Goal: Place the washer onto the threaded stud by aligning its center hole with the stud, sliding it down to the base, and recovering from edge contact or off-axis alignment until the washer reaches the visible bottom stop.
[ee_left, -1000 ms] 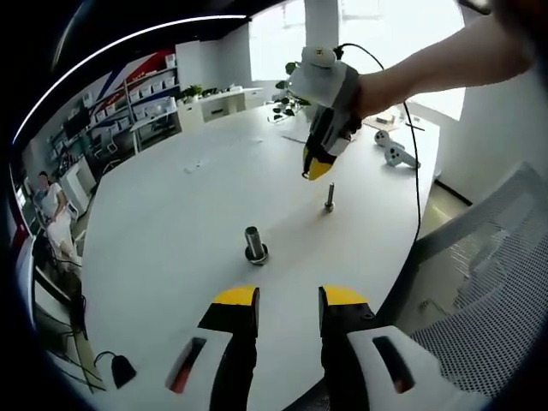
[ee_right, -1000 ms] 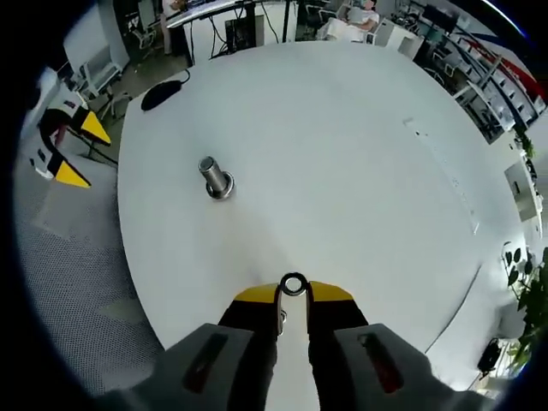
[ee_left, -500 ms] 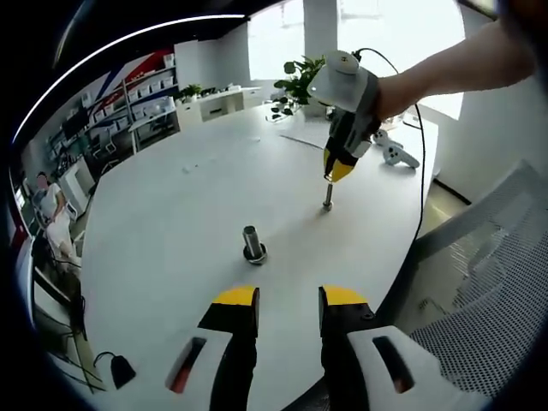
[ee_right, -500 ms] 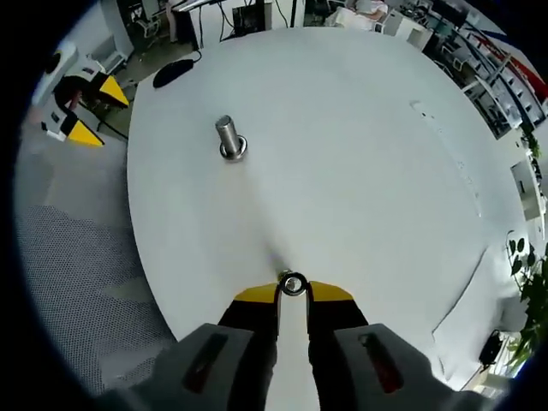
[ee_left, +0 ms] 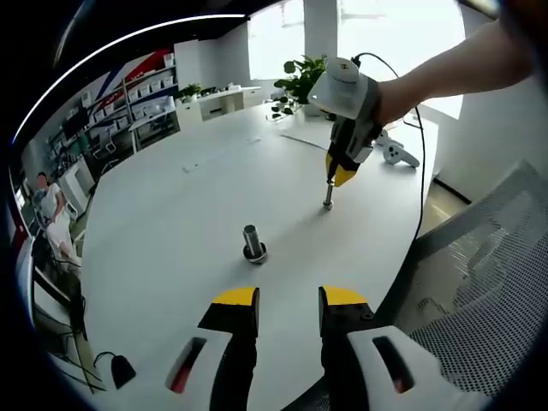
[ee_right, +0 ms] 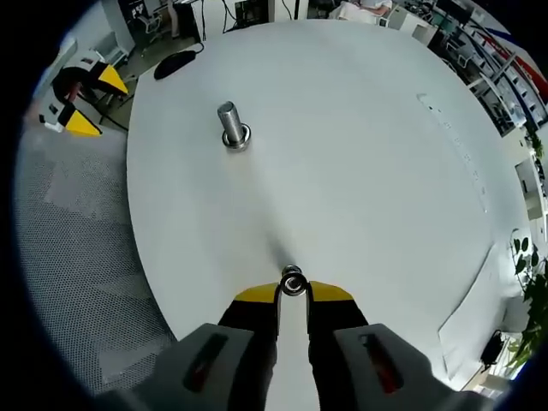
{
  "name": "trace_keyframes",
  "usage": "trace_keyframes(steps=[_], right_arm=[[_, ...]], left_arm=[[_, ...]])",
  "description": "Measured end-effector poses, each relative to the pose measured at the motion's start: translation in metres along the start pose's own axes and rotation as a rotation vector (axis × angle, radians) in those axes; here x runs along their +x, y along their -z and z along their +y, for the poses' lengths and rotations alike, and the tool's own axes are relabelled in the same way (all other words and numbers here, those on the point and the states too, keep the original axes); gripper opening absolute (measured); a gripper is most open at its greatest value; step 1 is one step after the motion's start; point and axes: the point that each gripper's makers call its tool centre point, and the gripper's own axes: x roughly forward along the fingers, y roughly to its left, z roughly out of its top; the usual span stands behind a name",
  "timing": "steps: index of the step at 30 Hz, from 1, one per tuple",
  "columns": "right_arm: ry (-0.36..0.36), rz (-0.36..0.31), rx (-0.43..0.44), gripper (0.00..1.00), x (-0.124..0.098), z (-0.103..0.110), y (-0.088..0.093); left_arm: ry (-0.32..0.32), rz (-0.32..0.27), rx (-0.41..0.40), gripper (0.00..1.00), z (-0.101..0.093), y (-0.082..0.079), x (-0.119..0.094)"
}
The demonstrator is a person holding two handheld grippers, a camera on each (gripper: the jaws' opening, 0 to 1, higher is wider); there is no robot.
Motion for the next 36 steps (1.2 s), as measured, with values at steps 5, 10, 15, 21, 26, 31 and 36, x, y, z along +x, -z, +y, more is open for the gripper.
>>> trace_keyframes(steps=[5,10,15,21,26,31,36], right_arm=[[-0.005,0.007,0.006,0.13,0.007,0.0,0.002],[-0.011,0.025,0.008,0.13,0.019,-0.001,0.004],[-0.019,0.046,0.005,0.13,0.031,0.0,0.008],[-0.024,0.058,0.013,0.14,0.043,0.0,0.012],[-0.026,0.056,0.023,0.14,0.045,0.0,0.013],[-0.028,0.059,0.029,0.18,0.045,-0.001,0.015],[-0.022,0.046,0.047,0.19,0.039,-0.001,0.018]], left_arm=[[0.003,0.0,0.002,0.26,-0.001,0.0,0.0],[0.006,0.002,0.003,0.26,-0.002,0.0,0.0],[0.01,0.002,0.0,0.26,-0.003,0.001,0.001],[0.017,0.01,0.005,0.26,-0.006,0.002,0.001],[0.016,0.008,-0.002,0.26,-0.005,0.002,0.001],[0.019,0.01,0.006,0.26,-0.006,0.002,0.002],[0.017,0.002,0.002,0.27,-0.006,0.0,0.001]])
